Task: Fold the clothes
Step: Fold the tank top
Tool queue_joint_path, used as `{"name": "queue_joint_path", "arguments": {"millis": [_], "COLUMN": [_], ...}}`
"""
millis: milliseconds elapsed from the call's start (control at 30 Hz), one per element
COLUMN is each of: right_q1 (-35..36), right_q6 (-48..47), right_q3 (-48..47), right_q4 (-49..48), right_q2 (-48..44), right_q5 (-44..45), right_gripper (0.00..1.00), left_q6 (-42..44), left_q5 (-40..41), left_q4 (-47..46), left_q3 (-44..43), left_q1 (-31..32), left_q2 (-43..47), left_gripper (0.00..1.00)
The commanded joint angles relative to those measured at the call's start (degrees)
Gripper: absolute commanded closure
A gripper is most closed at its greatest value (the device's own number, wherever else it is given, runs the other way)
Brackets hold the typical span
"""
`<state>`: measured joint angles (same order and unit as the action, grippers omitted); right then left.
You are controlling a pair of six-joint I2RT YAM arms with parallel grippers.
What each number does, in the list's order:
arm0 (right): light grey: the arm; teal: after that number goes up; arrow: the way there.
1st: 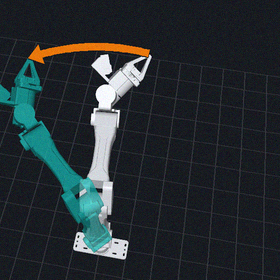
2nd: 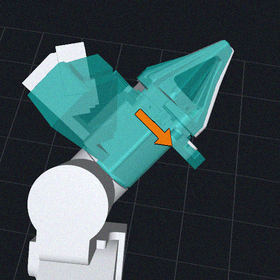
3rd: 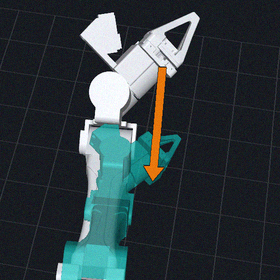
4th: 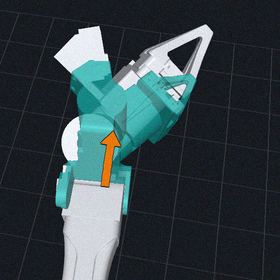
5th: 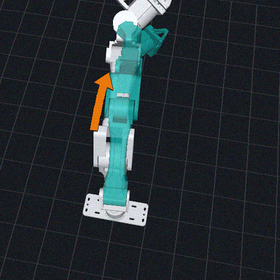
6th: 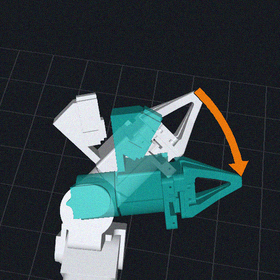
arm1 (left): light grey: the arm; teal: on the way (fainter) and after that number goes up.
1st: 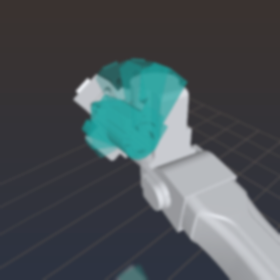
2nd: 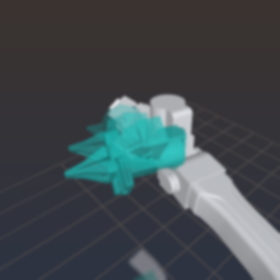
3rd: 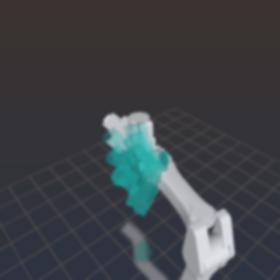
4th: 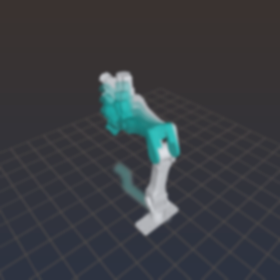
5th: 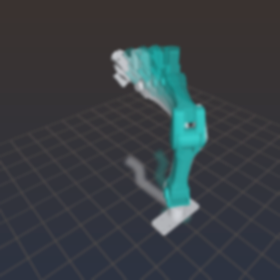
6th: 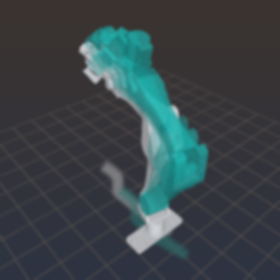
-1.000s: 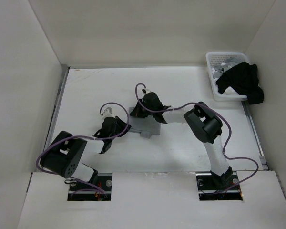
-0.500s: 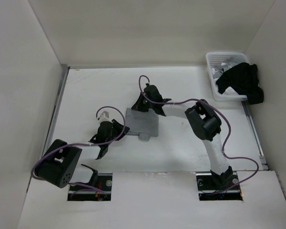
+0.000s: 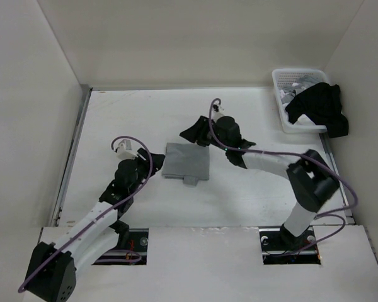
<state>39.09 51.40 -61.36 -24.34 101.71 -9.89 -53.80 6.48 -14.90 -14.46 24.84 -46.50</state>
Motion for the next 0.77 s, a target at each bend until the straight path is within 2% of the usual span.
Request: {"name": "queue_joint_path", "arguments": {"millis": [0,100,200,300,433,533,667,733], "right_q1": [0.2,-1.2,-3.4,-5.4,-6.4,-7.6,-8.0,-8.0], "right_q6": [-4.8,-8.5,-11.1,-11.9,-13.4,-12.9,-12.6,-12.7], "right_q3": [8.9,19.8,29.9,37.0,44.1,46.5,46.1,46.0], "right_q4": [-10.5,-11.3,-9.9,-7.0,-5.0,-5.4,-5.7,-6.3], "right_q2": [-10.7,-20.6,-31.3,-40.2,-49.9,-51.8,-48.4,-46.8], "right_q5": [-0.3,1.6,5.4,10.0,16.8,19.4,19.8,19.8], "right_gripper": [0.46,0.36,0.31,0.31,0.38,0.37,0.35,0.34], "left_q6": [6.1,8.3,8.7,8.5,7.8,8.5,9.7,9.7], "left_q5": [6.4,6.6,5.5,3.3,0.6,0.3,0.2,0.1], "left_q4": [8.6,12.6,15.9,17.2,16.7,16.5,15.8,15.9], "left_q3": [-6.0,-8.2,-9.4,-9.6,-8.6,-8.4,-8.7,-8.9], "left_q1": [-1.2,-3.3,-6.5,-9.3,-11.8,-12.1,-11.5,-11.4], "left_q2": [3.3,4.1,3.5,2.8,2.6,2.1,0.3,-0.7], "left_gripper": [0.52,0.48,0.44,0.43,0.43,0.44,0.46,0.43]}}
